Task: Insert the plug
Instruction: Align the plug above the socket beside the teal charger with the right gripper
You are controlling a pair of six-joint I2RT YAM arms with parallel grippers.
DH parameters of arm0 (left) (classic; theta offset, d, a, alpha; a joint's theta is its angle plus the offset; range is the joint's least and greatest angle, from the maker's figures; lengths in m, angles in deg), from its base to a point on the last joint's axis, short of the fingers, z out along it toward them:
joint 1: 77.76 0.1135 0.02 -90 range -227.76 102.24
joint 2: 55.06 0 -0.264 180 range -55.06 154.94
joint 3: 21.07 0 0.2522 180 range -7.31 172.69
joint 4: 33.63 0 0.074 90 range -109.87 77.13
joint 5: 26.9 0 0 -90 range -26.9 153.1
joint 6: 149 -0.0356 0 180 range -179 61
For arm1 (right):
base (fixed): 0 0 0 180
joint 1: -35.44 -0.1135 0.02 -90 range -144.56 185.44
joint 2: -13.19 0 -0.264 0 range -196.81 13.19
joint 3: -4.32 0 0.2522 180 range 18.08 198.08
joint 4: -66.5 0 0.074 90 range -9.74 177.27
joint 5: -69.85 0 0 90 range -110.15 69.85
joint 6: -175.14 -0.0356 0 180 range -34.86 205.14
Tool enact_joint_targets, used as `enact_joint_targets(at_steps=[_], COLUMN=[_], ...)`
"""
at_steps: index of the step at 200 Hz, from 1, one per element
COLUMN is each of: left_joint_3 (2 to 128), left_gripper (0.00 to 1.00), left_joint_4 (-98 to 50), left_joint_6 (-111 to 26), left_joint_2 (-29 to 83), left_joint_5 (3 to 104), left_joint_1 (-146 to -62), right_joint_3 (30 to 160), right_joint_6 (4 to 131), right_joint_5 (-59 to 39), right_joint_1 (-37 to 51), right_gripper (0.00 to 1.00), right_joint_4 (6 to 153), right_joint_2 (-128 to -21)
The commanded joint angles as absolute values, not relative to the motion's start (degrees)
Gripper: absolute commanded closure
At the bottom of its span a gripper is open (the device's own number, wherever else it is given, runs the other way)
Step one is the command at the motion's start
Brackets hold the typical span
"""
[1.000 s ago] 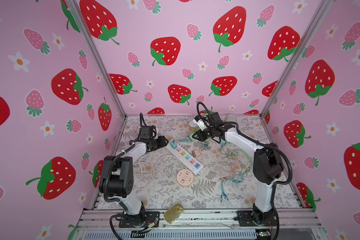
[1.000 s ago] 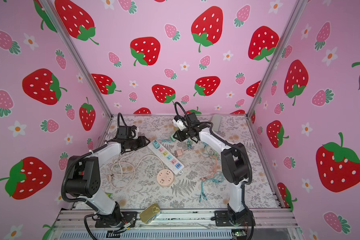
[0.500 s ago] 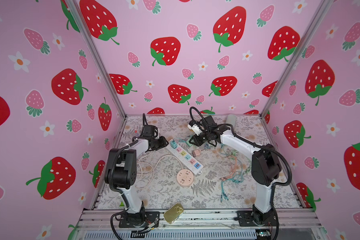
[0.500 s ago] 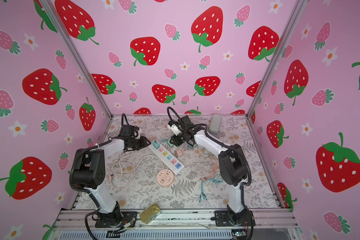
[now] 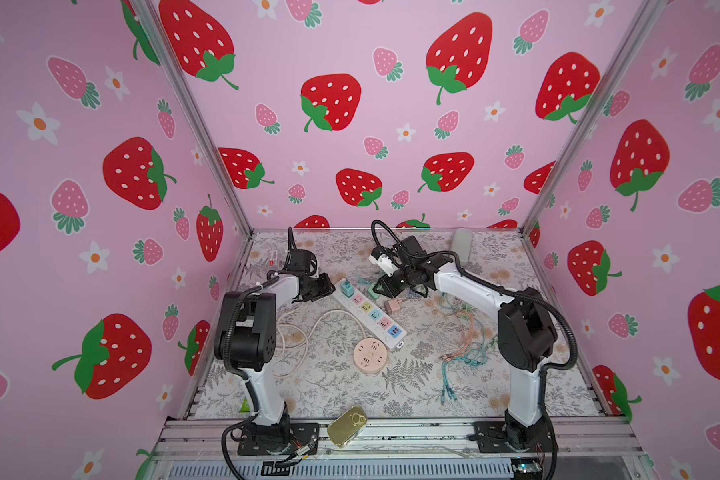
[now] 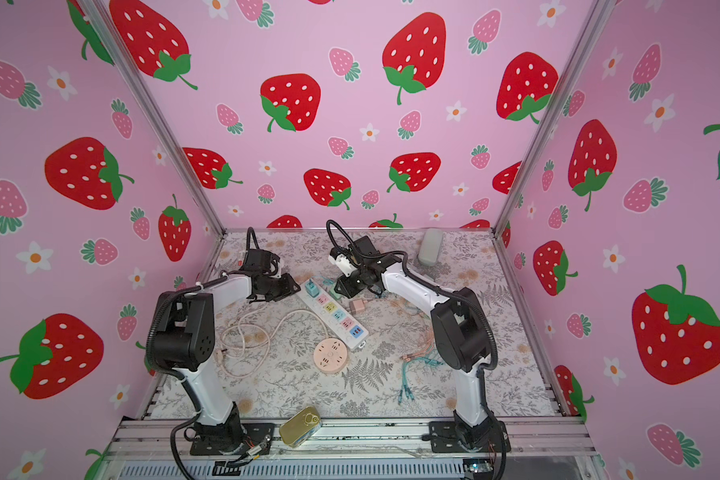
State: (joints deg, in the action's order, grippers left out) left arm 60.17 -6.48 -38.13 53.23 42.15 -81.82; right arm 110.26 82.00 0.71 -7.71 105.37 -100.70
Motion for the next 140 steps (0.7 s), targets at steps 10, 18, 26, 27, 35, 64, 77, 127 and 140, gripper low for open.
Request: enact_joint_targets(at_steps=[10,18,26,27,35,64,77,127,140], left_joint_3=[62.5,62.6,62.6,62.6,62.6,62.6,62.6,62.1,62.1], left_gripper=[0.64,0.65,0.65,0.65,0.65,0.65,0.66,0.66,0.66], left_joint_4=[-4.7,-4.5,-4.3,-4.3,-4.3,-3.9,-4.0,-4.2,-4.2], left_joint_6=[-38.8,-38.8,-38.8,-38.8,-38.9,-39.0,-39.0,-38.9,-39.0], left_joint_2=[53.9,54.0,53.9,54.0,53.9,53.9,54.0,54.2,54.2], left_joint_5=[42.6,42.6,42.6,42.6,42.5,42.5,42.4,42.3,42.3], left_joint_1=[-81.6,-81.6,-81.6,-81.6,-81.6,-81.6,-81.6,-81.6,-81.5], right_joint_3=[110.9,111.0,111.2,111.2,111.2,111.9,112.6,115.8,116.4], right_joint_6=[82.6,82.6,82.8,82.8,83.0,83.0,83.1,83.1,83.1], right_joint_5=[-1.0,-1.7,-2.2,-2.2,-2.5,-3.2,-3.9,-6.5,-7.4], right_joint_1=[-9.2,-9.6,-9.9,-10.0,-10.3,-11.3,-11.6,-13.0,-13.2], right_gripper=[0.89,0.89,0.89,0.89,0.89,0.89,0.89,0.89,0.89], right_joint_4=[107.3,107.5,107.7,107.8,107.9,108.3,108.7,110.0,110.4], right_joint_2=[-102.1,-102.4,-102.6,-102.7,-102.9,-103.7,-104.2,-106.6,-107.2])
